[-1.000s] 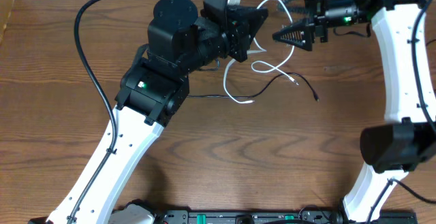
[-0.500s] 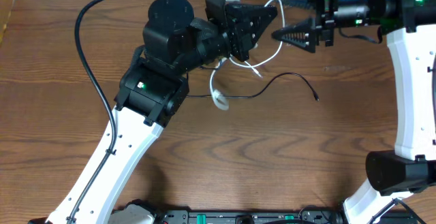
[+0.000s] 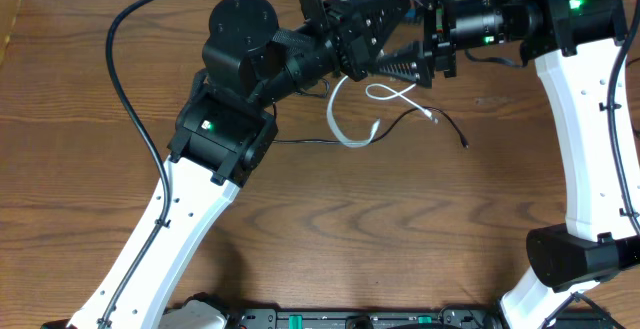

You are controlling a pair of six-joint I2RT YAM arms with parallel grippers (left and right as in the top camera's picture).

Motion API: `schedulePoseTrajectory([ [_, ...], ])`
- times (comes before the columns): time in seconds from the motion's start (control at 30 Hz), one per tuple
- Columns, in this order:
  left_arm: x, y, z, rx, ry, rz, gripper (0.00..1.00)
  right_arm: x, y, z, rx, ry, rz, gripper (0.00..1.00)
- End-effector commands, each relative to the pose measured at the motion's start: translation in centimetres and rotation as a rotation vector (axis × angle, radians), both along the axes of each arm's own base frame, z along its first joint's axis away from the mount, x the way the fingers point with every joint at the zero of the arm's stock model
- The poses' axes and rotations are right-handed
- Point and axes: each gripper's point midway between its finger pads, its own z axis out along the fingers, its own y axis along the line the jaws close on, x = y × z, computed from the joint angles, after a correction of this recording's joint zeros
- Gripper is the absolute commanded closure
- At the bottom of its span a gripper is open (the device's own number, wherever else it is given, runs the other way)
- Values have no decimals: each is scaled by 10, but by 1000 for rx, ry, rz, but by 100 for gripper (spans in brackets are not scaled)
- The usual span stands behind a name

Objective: Untangle cables

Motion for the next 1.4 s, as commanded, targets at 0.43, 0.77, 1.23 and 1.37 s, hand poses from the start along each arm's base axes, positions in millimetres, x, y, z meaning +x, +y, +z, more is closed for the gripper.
schedulePoseTrajectory([
  [0.43, -4, 9, 15, -31, -3, 19, 93, 38, -32, 10, 41, 129, -189, 99],
  [0.77, 6, 15, -15, 34, 110, 84, 66, 111, -83, 11, 67, 345, -683, 99],
  [1.23, 14, 36, -79, 281, 206, 208, 62, 198, -263, 3, 39, 160, -1638, 99],
  [1.37, 10, 38, -90, 337, 211, 197, 62, 214, -300, -18, 27, 176, -1716, 99],
])
